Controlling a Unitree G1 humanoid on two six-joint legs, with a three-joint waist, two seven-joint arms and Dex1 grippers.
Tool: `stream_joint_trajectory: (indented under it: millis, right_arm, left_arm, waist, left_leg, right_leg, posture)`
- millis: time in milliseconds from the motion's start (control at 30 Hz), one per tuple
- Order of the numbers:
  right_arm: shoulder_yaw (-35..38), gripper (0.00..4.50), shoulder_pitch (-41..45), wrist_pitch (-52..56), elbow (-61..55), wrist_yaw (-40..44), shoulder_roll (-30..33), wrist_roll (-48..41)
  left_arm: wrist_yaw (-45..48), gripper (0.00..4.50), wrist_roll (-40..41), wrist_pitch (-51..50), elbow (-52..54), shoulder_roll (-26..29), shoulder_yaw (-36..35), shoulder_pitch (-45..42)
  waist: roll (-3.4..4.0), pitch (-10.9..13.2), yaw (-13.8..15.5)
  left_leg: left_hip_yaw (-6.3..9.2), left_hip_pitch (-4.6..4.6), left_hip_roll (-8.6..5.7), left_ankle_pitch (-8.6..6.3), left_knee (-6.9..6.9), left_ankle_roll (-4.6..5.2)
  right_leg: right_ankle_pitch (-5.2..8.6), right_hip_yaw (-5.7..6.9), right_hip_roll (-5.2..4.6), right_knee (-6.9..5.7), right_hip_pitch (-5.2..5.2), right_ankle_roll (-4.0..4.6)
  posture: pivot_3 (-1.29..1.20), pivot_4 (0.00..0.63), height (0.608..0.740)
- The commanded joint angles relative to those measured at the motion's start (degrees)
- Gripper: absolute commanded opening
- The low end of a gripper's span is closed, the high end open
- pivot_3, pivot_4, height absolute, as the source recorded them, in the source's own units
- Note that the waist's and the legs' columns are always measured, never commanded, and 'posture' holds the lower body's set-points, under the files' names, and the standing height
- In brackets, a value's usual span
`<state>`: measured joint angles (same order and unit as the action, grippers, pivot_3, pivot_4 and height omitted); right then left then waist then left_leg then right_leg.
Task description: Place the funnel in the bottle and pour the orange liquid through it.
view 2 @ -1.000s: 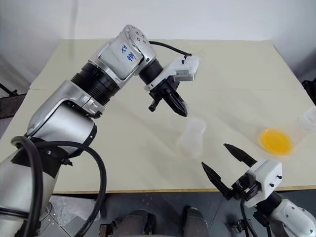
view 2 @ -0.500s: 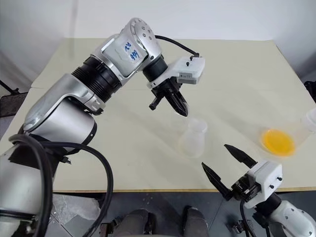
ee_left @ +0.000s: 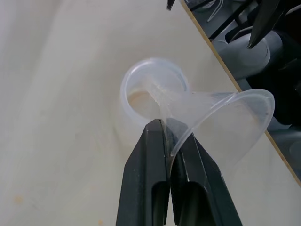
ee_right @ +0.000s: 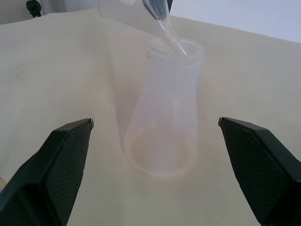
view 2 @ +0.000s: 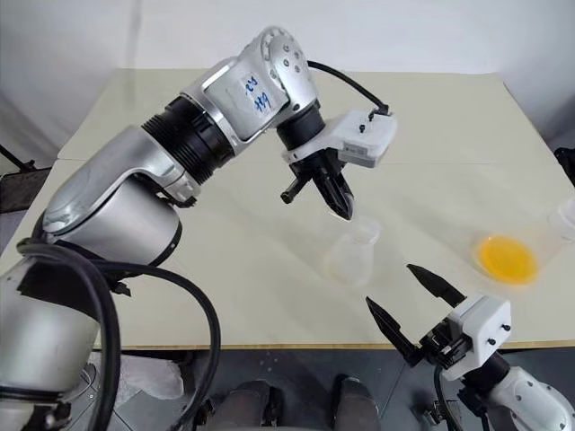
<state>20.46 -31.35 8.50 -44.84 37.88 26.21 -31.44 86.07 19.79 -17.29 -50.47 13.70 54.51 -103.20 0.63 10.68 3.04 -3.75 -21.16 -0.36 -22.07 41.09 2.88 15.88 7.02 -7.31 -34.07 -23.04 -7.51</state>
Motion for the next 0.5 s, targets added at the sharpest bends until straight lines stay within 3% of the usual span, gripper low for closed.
stream_joint_trajectory:
  millis: [33, 500]
  right_arm:
    - [0.01, 4.50, -0.90, -1.74, -2.11, -0.36, -0.55, 0.15]
    - [-1.36, 4.50, -2.53, -3.32, -2.57, -1.06, -1.70, 1.72]
  left_arm:
    - [6.43, 0.04, 0.53, 1.48, -0.42, -0.83, 0.06, -2.54]
    - [6.43, 0.04, -2.13, 6.40, -4.14, -3.23, 1.85, -3.66]
  waist:
    - [0.00, 0.00, -0.01]
    - [0.00, 0.00, 0.05]
  left_leg:
    - [0.00, -0.01, 0.00, 0.00, 0.00, 0.00]
    - [-0.01, -0.01, -0.01, 0.00, 0.00, 0.04]
  right_leg:
    - [0.00, 0.00, 0.00, 0.00, -0.01, 0.00]
    - [0.00, -0.01, 0.00, 0.00, -0.02, 0.00]
  posture:
    - [0.00, 0.150, 0.740]
    - [0.00, 0.150, 0.740]
